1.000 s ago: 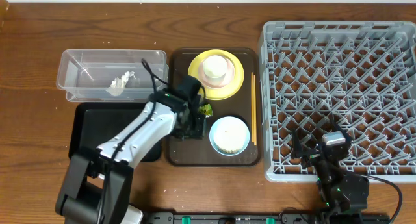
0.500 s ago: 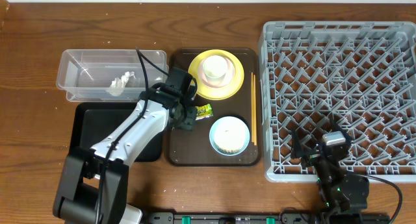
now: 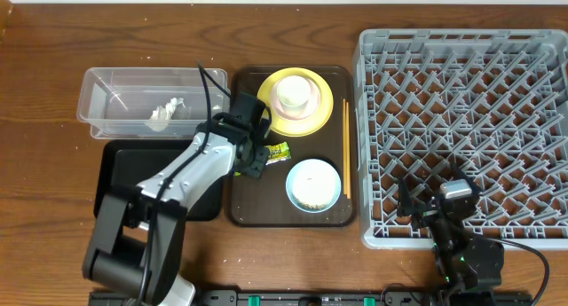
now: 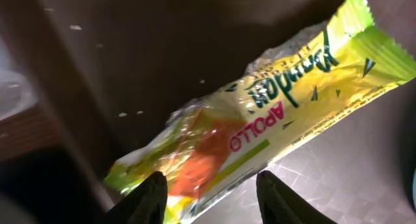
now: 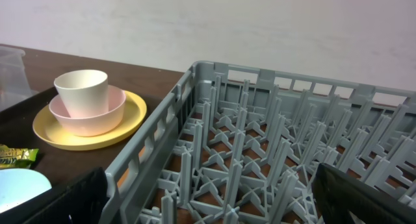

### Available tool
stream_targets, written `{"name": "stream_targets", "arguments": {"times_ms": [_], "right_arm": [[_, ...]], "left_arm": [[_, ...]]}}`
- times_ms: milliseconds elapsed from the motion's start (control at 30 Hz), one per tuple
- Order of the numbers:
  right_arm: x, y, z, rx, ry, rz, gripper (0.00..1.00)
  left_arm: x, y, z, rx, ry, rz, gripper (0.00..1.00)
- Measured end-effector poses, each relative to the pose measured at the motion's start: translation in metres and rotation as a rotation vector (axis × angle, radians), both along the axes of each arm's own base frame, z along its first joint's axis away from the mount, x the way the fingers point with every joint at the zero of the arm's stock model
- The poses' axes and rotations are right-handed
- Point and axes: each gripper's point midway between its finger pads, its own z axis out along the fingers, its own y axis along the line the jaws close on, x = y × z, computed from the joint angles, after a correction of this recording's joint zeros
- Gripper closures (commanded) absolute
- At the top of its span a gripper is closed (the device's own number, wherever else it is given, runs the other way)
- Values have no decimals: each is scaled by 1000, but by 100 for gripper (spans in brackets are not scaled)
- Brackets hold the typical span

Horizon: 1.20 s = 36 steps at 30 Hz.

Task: Sort waste into correct bins and load items into the dishwasher rack

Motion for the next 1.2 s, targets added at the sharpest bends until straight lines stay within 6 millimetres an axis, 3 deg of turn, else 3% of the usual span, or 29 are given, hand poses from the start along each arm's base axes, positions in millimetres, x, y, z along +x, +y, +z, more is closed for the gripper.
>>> {"name": "stream_targets", "arguments": {"times_ms": [400,533,733,833,1067,1200], "right_arm": [[0,0,0,0,0,0,2],[0,0,0,0,0,0,1],[0,0,0,0,0,0,1],[0,0,0,0,0,0,1],[0,0,0,0,0,0,1],[0,0,0,0,0,0,1]], "left_arm": [[-2,-6,-15,-18,36,-47,53],[-1,-7,-15,-19,35,-49,74],[-2,-7,-15,-21,37,-65,81],[-3,-7,-15,-24,42,-50,94],[-4,-7,-14,-40,55,44,94],[0,-9,1,-60,19,67,94]]}}
